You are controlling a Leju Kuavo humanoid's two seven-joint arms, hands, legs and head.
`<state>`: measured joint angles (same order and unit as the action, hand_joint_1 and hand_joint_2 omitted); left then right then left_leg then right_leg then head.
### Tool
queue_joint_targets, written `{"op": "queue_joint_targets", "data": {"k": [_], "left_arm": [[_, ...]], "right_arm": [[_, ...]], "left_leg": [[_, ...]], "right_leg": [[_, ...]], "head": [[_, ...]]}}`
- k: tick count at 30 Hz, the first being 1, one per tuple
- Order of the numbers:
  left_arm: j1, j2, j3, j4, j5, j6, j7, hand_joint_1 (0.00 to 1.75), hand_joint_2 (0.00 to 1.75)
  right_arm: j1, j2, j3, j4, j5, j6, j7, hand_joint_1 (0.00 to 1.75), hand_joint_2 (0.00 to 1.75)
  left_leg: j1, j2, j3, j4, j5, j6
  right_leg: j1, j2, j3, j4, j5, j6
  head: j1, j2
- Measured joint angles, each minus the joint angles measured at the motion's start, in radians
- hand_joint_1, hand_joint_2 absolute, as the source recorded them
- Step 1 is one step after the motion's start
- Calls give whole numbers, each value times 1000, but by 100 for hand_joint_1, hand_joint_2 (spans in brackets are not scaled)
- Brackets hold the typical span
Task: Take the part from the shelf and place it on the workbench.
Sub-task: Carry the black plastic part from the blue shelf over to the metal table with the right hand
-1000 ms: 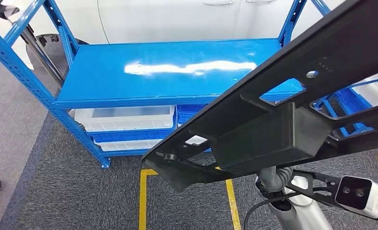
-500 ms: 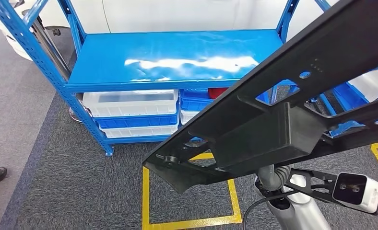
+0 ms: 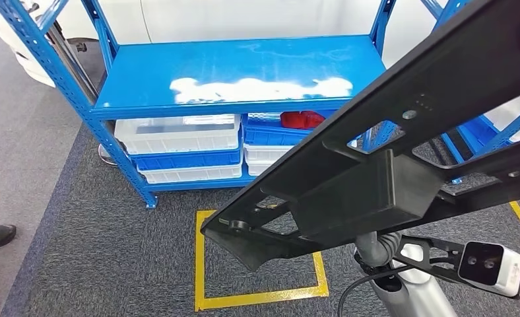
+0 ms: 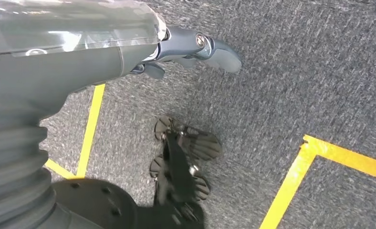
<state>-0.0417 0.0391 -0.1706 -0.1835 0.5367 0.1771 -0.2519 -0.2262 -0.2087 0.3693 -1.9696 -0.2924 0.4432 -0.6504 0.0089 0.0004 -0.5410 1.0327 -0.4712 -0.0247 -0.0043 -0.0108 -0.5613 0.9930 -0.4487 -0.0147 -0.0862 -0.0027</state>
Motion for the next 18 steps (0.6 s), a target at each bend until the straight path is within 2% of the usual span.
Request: {"op": "queue_joint_targets", "data": {"k": [1, 3, 5, 7, 9, 10, 11, 12, 14, 15, 16, 17, 18], "left_arm": [[0, 0, 1, 0, 1, -1, -1, 0, 175], [2, 1, 3, 0, 2, -4, -3, 0, 175], [1, 1, 3, 0, 3, -5, -4, 0, 175], [1, 0, 4, 0, 6, -6, -5, 0, 175], [1, 0, 7, 0, 9, -5, -6, 0, 175], [1, 0, 9, 0, 12, -4, -7, 0, 175], [2, 0, 11, 0, 14, -4, -7, 0, 175], [2, -1, 12, 0, 16, -3, -8, 0, 175], [3, -2, 14, 0, 18, -5, -10, 0, 175], [4, -2, 16, 0, 18, -6, -11, 0, 175], [5, -2, 17, 0, 18, -6, -12, 0, 175], [6, -2, 19, 0, 18, -6, -10, 0, 175], [6, -3, 20, 0, 18, -7, -9, 0, 175]], "right_arm": [[0, 0, -3, 0, -1, 6, 0, 175, 175], [0, 0, -10, 0, -3, 15, 0, 175, 175], [0, 0, -21, 0, -5, 23, 0, 175, 175], [-1, 1, -33, 0, -10, 27, 0, 175, 175], [-1, 2, -45, 1, -19, 29, 0, 175, 175], [-1, 3, -50, 1, -22, 30, 0, 175, 175], [-1, 3, -54, 1, -23, 31, 0, 175, 175], [-1, 3, -58, 1, -19, 31, 0, 175, 175], [-1, 3, -63, 0, 4, 31, 0, 175, 175], [-2, 3, -65, -2, 19, 29, 0, 175, 175], [-1, 3, -65, -5, 34, 28, 0, 175, 175], [-1, 3, -66, -8, 48, 27, 0, 175, 175], [0, 2, -66, -12, 61, 27, 0, 175, 175]], "left_leg": [[-2, -2, 20, -36, 0, 6], [-5, -3, 20, -48, 2, 20], [-3, -2, 17, -55, 10, 34], [-2, 1, 13, -60, 18, 46], [-5, 3, 6, -59, 21, 51], [-6, 5, 4, -58, 22, 52], [-7, 8, 3, -56, 22, 52], [-7, 12, 3, -54, 21, 51], [-9, 19, 3, -46, 16, 46], [-12, 24, 1, -42, 13, 42], [-15, 30, -1, -37, 10, 37], [-17, 38, -4, -34, 8, 33], [-18, 46, -5, -33, 7, 29]], "right_leg": [[0, 0, -3, 2, 2, 5], [0, 0, -7, 3, 8, 16], [-2, 1, -17, 20, -6, 25], [-4, 3, -57, 108, -62, 30], [-6, 5, -119, 247, -124, 33], [-8, 6, -138, 292, -134, 34], [-9, 5, -140, 299, -124, 34], [-9, 3, -122, 265, -97, 33], [-6, -23, -57, 131, -30, 29], [-3, -37, -32, 74, -12, 25], [0, -47, -19, 39, -6, 20], [3, -47, -18, 29, -9, 16], [3, -38, -21, 26, -9, 10]], "head": [[0, 0], [0, 0], [0, 0], [0, 0], [0, 0], [0, 0], [0, 0], [0, 0], [0, 0], [0, 0], [0, 0], [0, 0], [0, 0]]}}
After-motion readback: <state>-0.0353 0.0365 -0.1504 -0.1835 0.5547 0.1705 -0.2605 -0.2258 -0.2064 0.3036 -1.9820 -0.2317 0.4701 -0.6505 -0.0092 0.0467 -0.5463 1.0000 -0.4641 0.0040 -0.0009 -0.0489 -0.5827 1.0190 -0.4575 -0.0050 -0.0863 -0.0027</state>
